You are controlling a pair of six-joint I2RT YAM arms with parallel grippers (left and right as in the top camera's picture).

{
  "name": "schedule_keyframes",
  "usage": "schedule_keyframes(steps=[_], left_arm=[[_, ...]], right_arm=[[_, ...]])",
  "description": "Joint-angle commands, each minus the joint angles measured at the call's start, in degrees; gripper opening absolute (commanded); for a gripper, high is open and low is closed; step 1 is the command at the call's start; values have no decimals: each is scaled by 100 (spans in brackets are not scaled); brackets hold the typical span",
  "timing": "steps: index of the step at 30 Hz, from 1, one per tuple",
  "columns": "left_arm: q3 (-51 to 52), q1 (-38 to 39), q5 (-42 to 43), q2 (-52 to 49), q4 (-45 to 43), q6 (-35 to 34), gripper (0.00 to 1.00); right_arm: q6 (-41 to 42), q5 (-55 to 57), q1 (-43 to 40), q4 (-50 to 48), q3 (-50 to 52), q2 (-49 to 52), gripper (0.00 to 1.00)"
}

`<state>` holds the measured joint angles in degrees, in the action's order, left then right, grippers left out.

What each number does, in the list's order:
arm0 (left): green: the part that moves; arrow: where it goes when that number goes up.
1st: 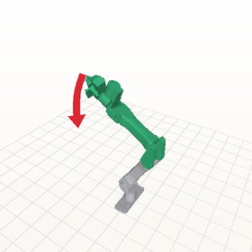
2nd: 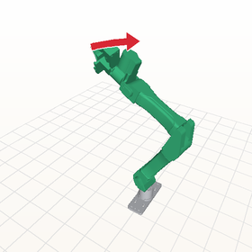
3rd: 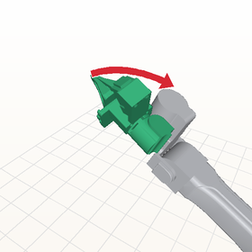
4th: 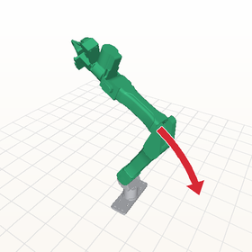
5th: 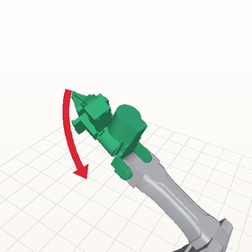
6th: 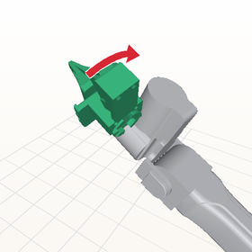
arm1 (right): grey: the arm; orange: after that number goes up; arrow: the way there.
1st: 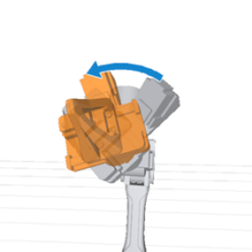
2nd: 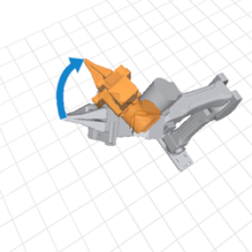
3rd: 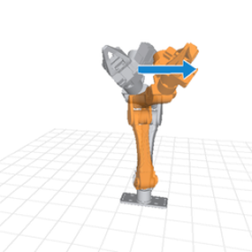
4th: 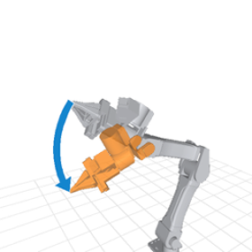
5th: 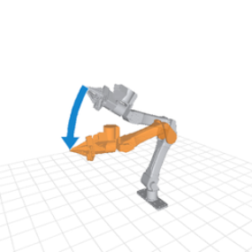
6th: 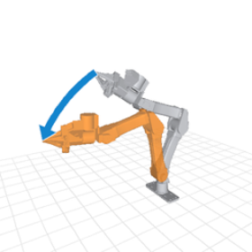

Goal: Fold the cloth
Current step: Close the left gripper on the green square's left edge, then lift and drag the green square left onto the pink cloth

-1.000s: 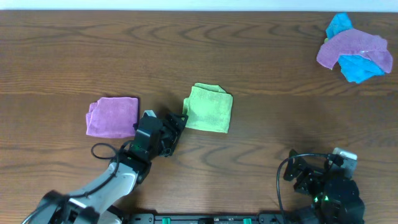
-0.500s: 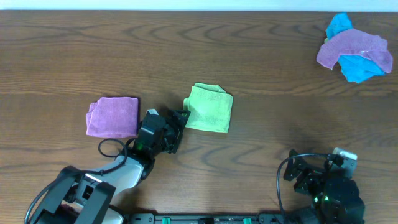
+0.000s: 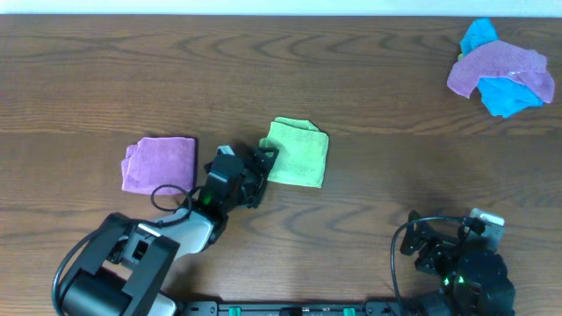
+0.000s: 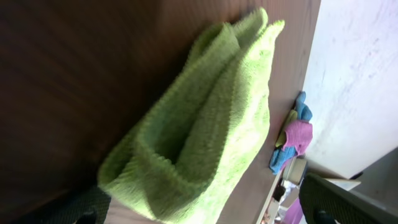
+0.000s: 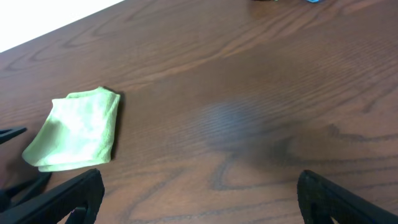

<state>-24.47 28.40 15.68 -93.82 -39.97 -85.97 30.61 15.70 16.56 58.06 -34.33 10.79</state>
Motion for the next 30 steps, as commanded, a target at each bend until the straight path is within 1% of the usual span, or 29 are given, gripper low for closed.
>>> schedule_keyframes(steps=[1,3,4,10,15,18,20,22,23,26,30], left_arm=[[-26,101,-116,-404,197,-39,100],[-61,114,-157,-501,197,-42,100],[-61,118,-219,-551,210,-39,95],[-61,127,-472,-811,240,-42,76],[-74,127,-516,-1128,201,-37,60],[-79,127,-514,-1290,52,-15,47],[-83,127,-514,-1405,-76,-11,41],[-85,127,-516,-1510,-129,11,26],[-85,127,-514,-1532,-125,24,6],[-87,125,-518,-1558,-140,236,6],[-90,103,-367,-1554,-317,890,6]], right_arm=[[63,79,-74,7,2,-35,99],[63,79,-74,7,2,-35,99],[63,79,-74,7,2,-35,99],[63,79,-74,7,2,-35,99],[63,79,-74,7,2,-35,99],[63,79,-74,7,2,-35,99],[63,79,-74,7,2,-35,99],[63,79,-74,7,2,-35,99],[63,79,-74,7,2,-35,99],[63,79,-74,7,2,-35,99],[63,79,-74,7,2,-35,99]])
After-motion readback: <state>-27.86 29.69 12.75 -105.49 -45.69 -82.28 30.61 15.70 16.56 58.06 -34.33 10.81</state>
